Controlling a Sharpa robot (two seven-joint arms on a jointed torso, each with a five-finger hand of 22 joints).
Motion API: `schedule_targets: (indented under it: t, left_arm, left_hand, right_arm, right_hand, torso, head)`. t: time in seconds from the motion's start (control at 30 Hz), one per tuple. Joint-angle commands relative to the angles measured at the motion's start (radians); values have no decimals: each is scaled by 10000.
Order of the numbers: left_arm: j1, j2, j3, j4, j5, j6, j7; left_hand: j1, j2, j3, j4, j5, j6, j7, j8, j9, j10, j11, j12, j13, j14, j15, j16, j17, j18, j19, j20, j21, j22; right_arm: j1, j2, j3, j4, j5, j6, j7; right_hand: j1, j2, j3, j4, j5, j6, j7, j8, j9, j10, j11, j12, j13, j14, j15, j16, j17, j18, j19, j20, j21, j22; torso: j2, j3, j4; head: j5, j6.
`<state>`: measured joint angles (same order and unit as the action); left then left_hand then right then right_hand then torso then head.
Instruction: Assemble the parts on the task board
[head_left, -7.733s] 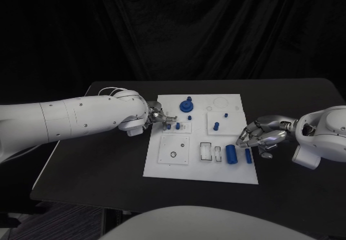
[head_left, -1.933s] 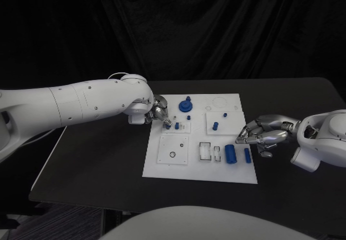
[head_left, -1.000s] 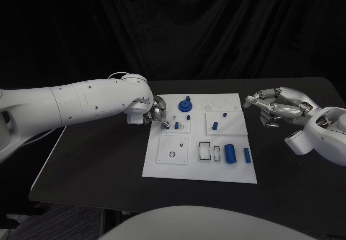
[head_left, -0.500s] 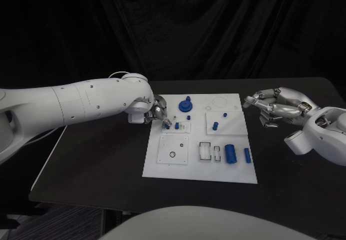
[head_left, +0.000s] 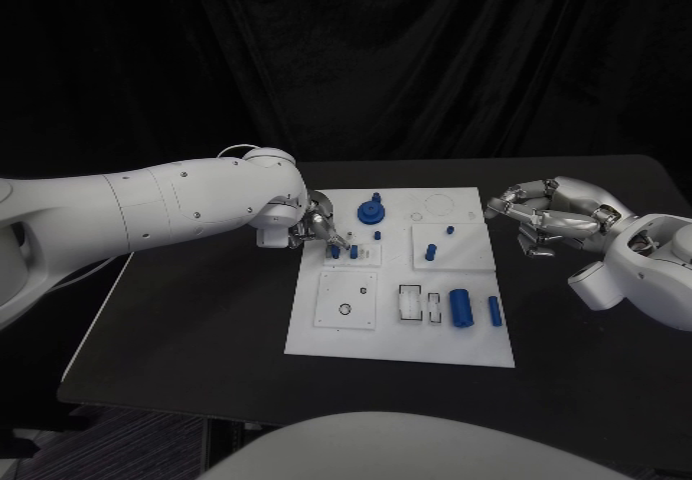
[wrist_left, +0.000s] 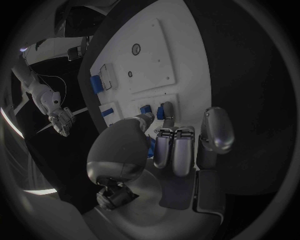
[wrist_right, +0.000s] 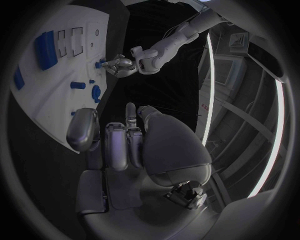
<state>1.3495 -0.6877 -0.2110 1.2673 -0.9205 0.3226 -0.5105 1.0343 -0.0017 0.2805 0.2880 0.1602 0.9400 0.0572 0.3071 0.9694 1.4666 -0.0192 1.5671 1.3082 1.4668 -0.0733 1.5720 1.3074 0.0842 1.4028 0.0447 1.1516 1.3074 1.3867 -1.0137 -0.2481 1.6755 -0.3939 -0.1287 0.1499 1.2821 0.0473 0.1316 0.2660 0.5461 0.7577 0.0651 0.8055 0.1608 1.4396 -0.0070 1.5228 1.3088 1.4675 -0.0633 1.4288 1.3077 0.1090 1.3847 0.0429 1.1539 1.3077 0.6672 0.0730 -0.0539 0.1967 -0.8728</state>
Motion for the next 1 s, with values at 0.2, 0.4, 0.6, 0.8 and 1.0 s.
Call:
schedule_targets:
  t: [0.2,0.4,0.6,0.8,1.0]
  left_arm:
    - [-42,-1,2,7,49,117,-71]
    - [-47,-36,2,16,49,135,-218]
    - [-50,-73,2,27,49,159,-293]
    - [-51,-97,2,36,49,158,-299]
    - [-52,-146,2,77,49,-115,-27]
  left_hand:
    - [-95,226,-388,-31,291,99,5,-164,-69,1042,65,37,2626,1040,90,-12,2634,33,-42,26,-73,1477]
    - [79,371,-442,-71,1049,116,-1,-245,-95,1042,56,37,2626,1040,83,-12,2634,38,-50,20,-99,1471]
    - [200,555,-442,-40,2288,176,-22,-332,-101,1042,39,37,2626,1040,70,-12,2634,45,-63,11,-138,1461]
    - [252,574,-403,-44,2631,190,-31,-352,-92,1042,31,37,2626,1040,65,-12,2634,46,-65,6,-145,1460]
    - [-96,643,-648,29,1635,250,-5,-398,-80,1042,55,37,2626,1040,84,-12,2634,41,-60,20,-136,1465]
  right_arm:
    - [5,12,7,-17,-24,293,-355]
    - [4,13,7,-28,-27,386,-441]
    - [2,28,7,-45,-30,494,-534]
    - [1,42,7,-58,-31,558,-597]
    - [0,53,7,-72,-44,612,-667]
  right_hand:
    - [255,-26,115,-86,222,-75,19,55,48,-71,7,-45,741,385,-61,-70,432,-31,-80,-26,-54,15]
    - [283,-31,130,-100,254,-80,20,59,56,-84,7,-52,726,376,-61,-91,404,-24,-97,-25,-86,-2]
    - [320,-34,153,-117,297,-86,21,63,67,-103,9,-61,704,361,-59,-121,363,-16,-116,-25,-118,-19]
    - [343,-33,168,-128,318,-92,22,66,73,-126,10,-71,677,351,-58,-141,337,-9,-133,-24,-151,-37]
    - [376,-32,191,-143,339,-107,27,65,80,-162,14,-87,634,332,-55,-178,290,6,-167,-22,-214,-72]
  torso:
    - [-9,1,-4]
    - [-4,2,-4]
    - [-6,4,-6]
    - [0,2,-2]
    - [-1,2,1]
  head:
    - [-6,2]
    - [-2,2]
    - [29,2]
    - [30,2]
    - [26,2]
